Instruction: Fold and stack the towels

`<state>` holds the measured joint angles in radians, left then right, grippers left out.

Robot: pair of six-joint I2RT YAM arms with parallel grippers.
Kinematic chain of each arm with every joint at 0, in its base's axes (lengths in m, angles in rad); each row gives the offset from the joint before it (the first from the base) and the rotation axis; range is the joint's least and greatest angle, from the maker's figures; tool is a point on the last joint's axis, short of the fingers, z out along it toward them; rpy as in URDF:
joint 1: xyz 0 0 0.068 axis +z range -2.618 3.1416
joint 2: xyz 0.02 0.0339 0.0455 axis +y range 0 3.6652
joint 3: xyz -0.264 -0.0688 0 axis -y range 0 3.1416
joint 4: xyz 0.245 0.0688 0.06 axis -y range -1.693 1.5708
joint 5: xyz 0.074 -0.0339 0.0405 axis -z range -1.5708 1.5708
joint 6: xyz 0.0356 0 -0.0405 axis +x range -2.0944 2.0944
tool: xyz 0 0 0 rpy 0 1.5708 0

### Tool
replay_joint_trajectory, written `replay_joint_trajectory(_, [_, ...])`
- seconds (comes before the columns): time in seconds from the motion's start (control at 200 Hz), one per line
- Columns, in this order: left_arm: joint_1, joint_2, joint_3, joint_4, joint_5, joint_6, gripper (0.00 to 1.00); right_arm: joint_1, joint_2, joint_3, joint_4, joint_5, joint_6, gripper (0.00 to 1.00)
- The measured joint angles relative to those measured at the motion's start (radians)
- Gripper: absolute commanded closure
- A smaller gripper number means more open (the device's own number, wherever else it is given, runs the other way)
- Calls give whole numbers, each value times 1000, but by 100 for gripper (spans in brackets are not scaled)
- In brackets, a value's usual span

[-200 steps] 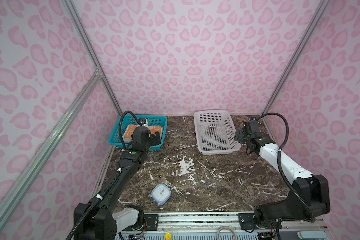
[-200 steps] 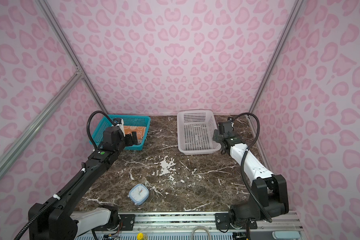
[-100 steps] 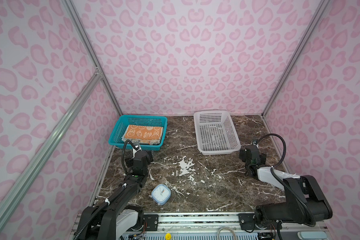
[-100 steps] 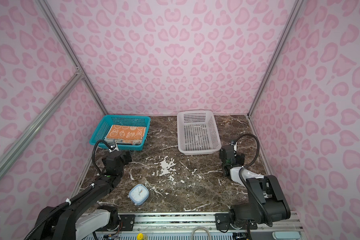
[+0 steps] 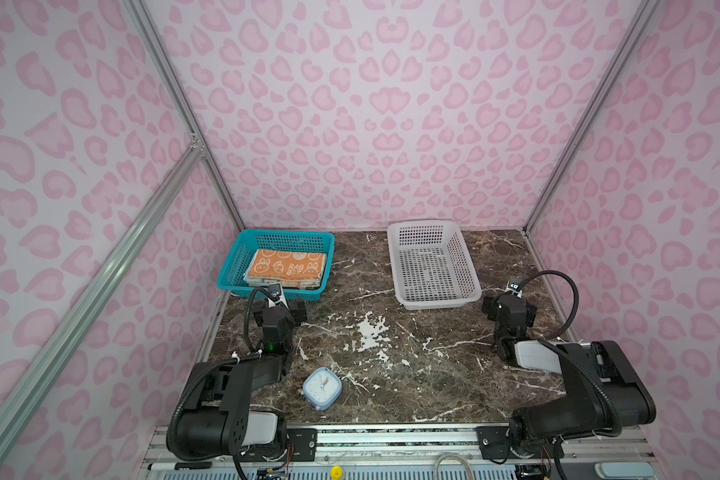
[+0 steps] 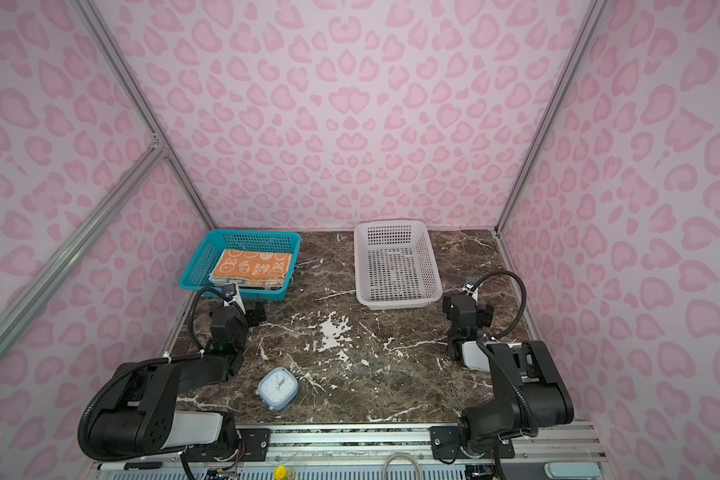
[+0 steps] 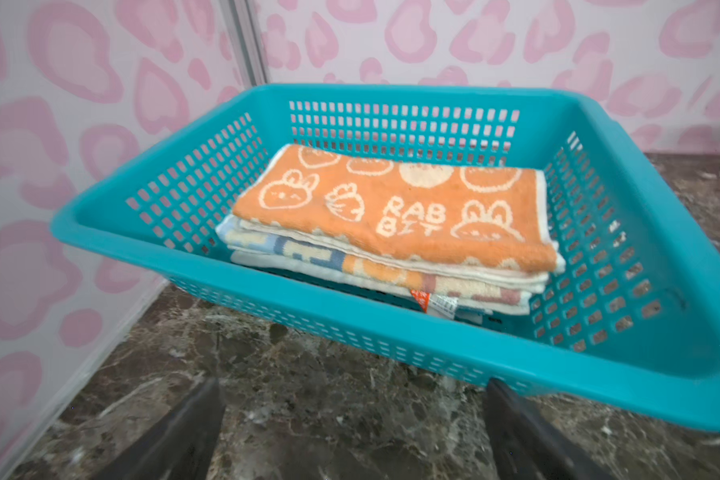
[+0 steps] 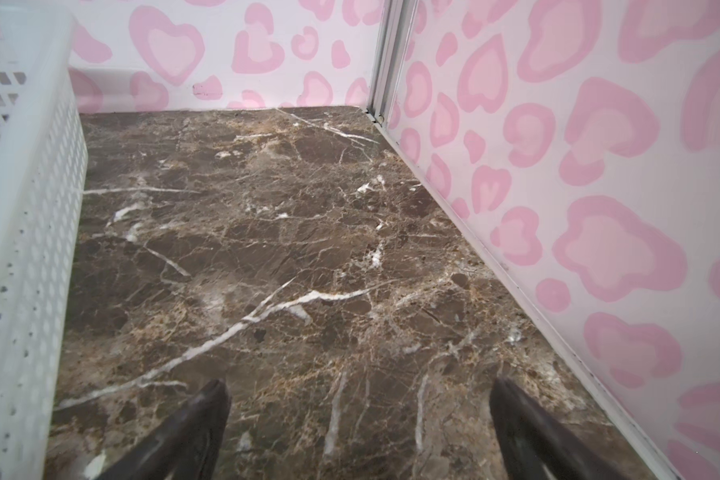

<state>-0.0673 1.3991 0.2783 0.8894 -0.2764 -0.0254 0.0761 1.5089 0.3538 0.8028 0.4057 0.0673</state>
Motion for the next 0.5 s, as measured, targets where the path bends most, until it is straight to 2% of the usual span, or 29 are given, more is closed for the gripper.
replay_joint_trajectory(0.095, [31, 48, 13, 49, 53, 0, 2, -5, 32, -25, 68, -31, -4, 1])
replay_joint_trajectory(0.22, [80, 69, 43, 32, 117, -13, 2, -22, 24, -24, 122, -60, -3, 1])
replay_joint_trajectory(0.5, [72, 70, 43, 39, 159, -24, 2, -24, 24, -24, 141, -81, -3, 1])
